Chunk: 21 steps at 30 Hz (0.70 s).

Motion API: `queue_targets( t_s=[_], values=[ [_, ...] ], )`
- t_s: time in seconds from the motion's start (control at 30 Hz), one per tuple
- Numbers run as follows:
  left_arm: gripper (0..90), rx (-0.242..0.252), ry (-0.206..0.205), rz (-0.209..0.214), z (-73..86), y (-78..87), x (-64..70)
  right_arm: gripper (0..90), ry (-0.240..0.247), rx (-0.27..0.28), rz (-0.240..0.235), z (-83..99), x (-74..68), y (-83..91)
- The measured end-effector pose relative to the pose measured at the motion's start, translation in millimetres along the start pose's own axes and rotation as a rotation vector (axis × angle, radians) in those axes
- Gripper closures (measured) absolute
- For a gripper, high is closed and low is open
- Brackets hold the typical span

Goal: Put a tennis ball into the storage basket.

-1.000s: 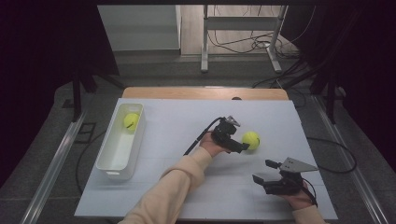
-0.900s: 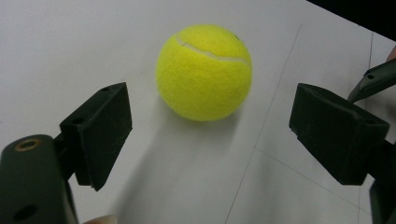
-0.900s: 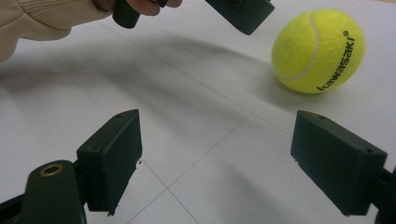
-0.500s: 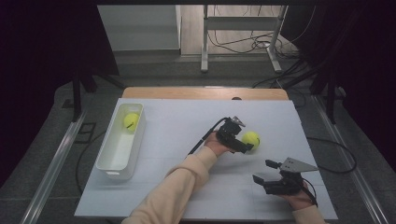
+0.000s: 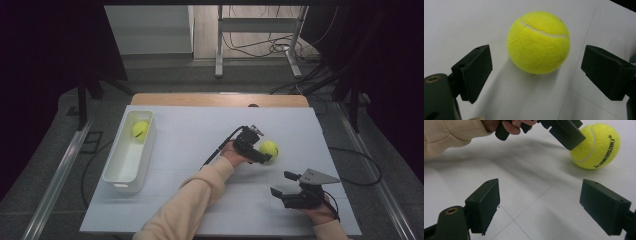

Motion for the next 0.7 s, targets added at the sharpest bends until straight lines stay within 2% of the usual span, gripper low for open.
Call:
queue_targets(
  t_s=[0.27,0.57,0.7],
  values=[
    [9.7,-0.017,-0.016,0.014,-7.0,-10.6,3.0,16.8,-0.002,0.003,0.004,-0.1,0.7,0.2],
    [10.3,-0.036,-0.002,0.0,-8.5,-21.3,-1.0,16.8,0.0,0.0,0.004,0.0,0.8,0.1],
    [13.3,-0.034,0.008,0.0,-8.9,-24.7,-3.9,16.8,0.001,-0.001,0.005,0.0,0.7,-0.1]
  ],
)
Point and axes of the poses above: each handheld gripper's, and its own axes: y roughly backward along the jaws, z roughly out of its underside, x roughly to its right, the point moved 2 cm from there along -y, roughly forward along the jaws, and after that the axes turned 11 degrees about z, right-handed, at the moved point
